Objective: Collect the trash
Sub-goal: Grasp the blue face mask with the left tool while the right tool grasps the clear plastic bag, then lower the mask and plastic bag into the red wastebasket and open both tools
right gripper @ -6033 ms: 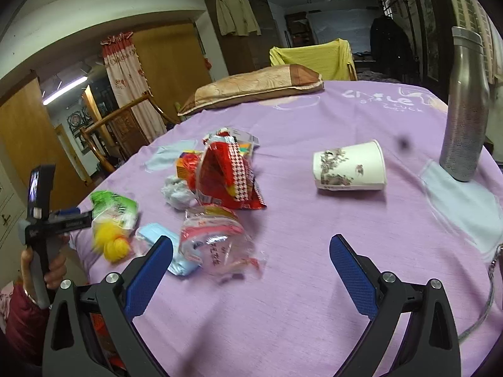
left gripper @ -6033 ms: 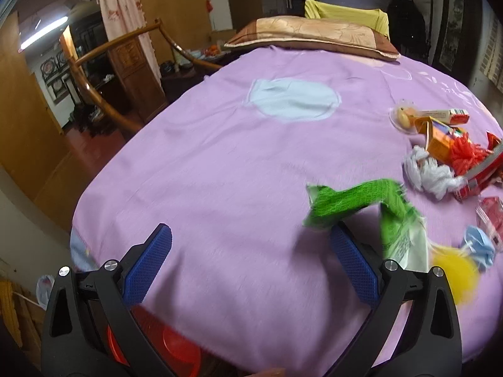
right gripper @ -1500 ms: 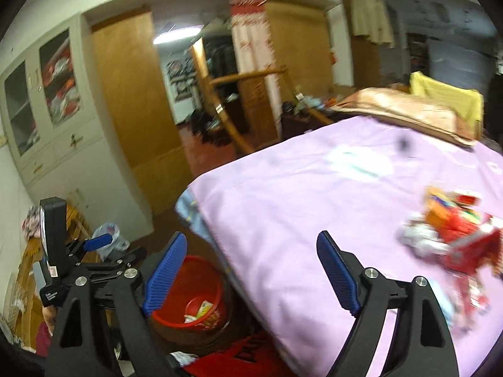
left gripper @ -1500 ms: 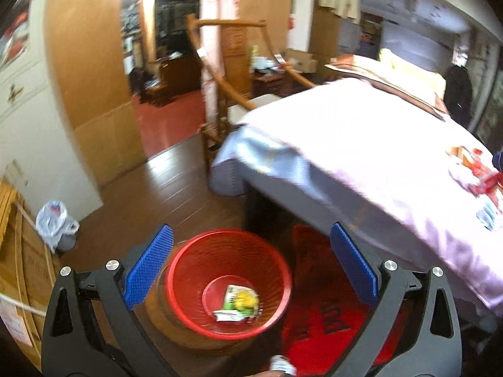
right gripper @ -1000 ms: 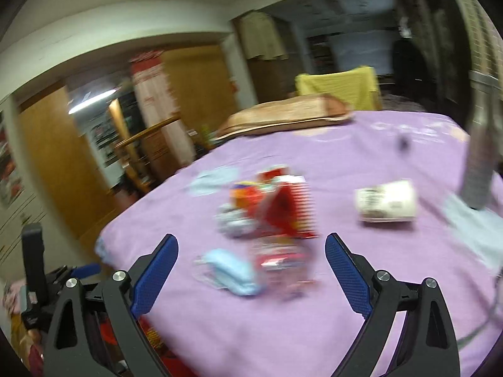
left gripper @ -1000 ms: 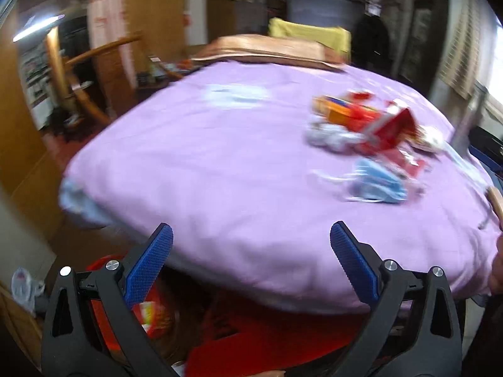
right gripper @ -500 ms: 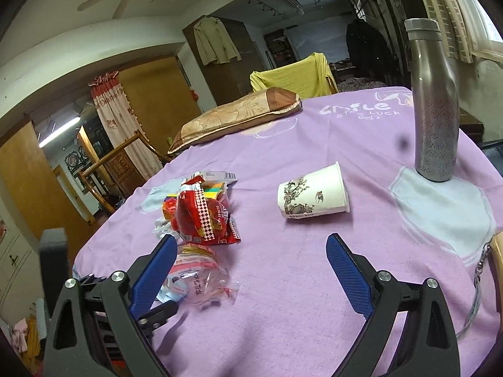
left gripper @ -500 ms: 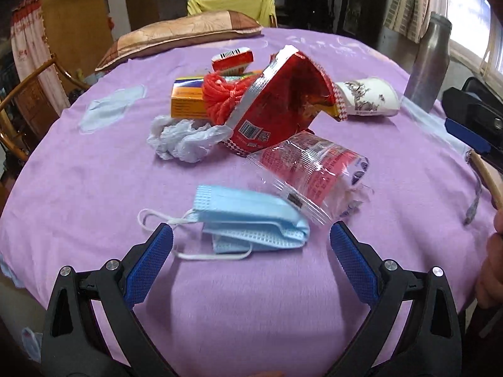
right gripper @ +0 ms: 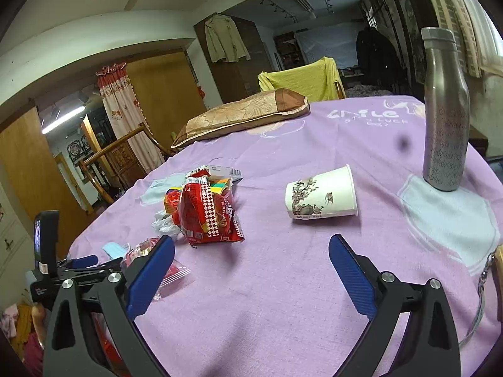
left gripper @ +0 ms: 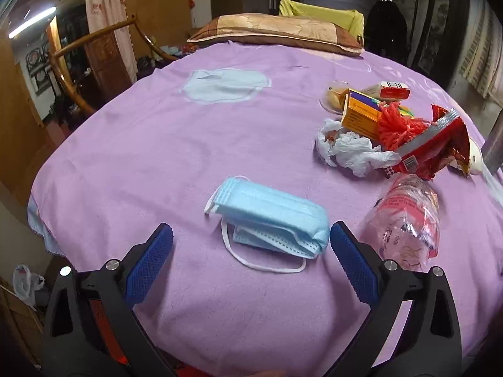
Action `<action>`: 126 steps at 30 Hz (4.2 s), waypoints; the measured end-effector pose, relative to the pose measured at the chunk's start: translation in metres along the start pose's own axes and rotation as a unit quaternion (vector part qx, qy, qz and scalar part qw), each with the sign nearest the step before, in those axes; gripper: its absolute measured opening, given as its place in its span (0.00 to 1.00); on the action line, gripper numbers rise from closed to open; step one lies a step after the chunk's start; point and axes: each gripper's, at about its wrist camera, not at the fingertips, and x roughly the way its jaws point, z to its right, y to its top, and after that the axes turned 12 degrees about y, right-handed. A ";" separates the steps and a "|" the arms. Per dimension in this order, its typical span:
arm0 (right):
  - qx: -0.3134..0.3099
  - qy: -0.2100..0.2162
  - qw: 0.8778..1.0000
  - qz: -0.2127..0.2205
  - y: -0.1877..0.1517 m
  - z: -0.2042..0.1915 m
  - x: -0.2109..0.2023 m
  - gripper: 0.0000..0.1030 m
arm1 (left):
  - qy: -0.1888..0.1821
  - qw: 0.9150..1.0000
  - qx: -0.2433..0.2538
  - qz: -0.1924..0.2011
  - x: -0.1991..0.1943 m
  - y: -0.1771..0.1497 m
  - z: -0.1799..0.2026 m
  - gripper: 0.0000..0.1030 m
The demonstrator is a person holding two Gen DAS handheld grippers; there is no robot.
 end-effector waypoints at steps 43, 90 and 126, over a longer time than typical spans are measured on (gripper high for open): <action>0.006 0.083 0.975 -0.208 -0.010 -0.074 0.122 0.53 | -0.005 0.998 0.054 0.044 0.010 -0.008 0.015 0.93; -0.063 0.128 0.979 -0.145 0.007 -0.145 0.081 0.45 | 0.018 0.989 -0.136 0.049 -0.053 -0.061 -0.211 0.61; -0.218 0.261 0.865 -0.369 -0.140 -0.443 0.238 0.73 | 0.162 0.942 -0.283 -0.076 0.008 -0.208 -0.402 0.93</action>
